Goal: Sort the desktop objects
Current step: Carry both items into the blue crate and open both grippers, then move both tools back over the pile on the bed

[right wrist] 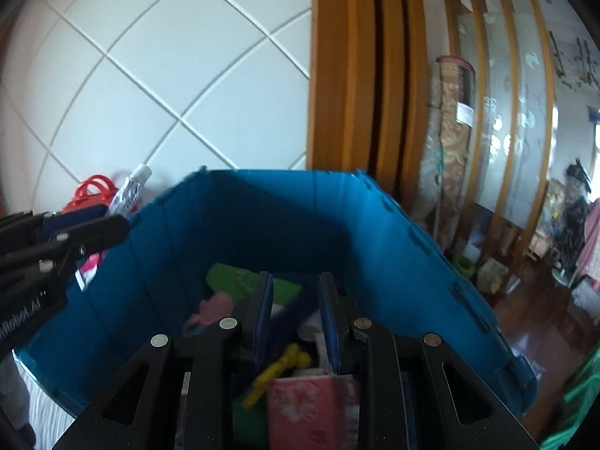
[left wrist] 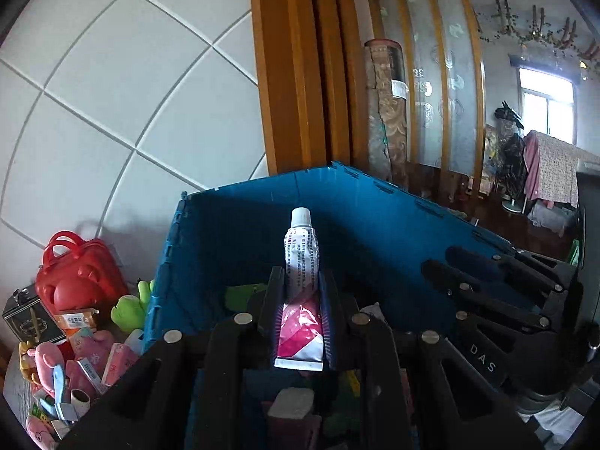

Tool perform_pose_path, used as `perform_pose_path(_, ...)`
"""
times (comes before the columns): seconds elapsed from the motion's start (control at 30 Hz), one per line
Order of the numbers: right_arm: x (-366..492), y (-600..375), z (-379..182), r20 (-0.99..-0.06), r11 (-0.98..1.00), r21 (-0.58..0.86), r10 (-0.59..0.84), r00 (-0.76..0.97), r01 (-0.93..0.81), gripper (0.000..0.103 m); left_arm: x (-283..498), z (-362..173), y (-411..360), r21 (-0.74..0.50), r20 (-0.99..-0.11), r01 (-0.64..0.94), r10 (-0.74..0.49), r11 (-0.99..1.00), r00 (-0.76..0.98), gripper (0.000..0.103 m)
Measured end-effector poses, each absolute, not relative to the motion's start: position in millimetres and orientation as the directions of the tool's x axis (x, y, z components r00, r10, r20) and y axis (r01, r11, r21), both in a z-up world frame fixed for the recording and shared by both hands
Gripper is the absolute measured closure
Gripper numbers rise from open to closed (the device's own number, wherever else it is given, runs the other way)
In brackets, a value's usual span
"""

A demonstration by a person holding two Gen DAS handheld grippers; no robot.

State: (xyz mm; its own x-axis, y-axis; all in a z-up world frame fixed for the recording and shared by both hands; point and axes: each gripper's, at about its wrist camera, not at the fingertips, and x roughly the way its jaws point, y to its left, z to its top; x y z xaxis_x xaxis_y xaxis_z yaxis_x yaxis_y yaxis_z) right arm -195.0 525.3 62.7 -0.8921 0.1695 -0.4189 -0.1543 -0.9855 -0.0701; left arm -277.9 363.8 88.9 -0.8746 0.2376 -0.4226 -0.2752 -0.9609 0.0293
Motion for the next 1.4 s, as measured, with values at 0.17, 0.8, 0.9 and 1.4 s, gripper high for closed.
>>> perform_pose_path(0.17,-191.7,541.7,58.4,-0.431,-0.979,-0.080,0.201,-0.880,-0.185,0.066,-278.0,82.8,384.5,0.049,-0.447,-0.274,0.224,-0.961,-0.866,0.084)
perform_pose_path(0.8,-166.0,463.3,80.7,-0.324,-0.985,-0.137,0.147,-0.935,-0.107,0.000,-201.8,86.3,261.1,-0.004,-0.355,-0.035,0.034,-0.999,-0.934,0.025)
perform_pose_path(0.9,-166.5,419.3,83.8,-0.301,-0.990,-0.143,0.051,-0.952,-0.008,0.000,-183.8,75.5,211.7,-0.011,-0.373,0.072,-0.062,-0.997,-0.926,0.025)
perform_pose_path(1.4,-191.7,193.5,20.2,-0.432,-0.910,-0.114,-0.316,-0.845,0.399,0.000,-98.3,-67.4,-47.0,-0.010,-0.603,0.540,-0.425,-0.842,-0.675,0.025)
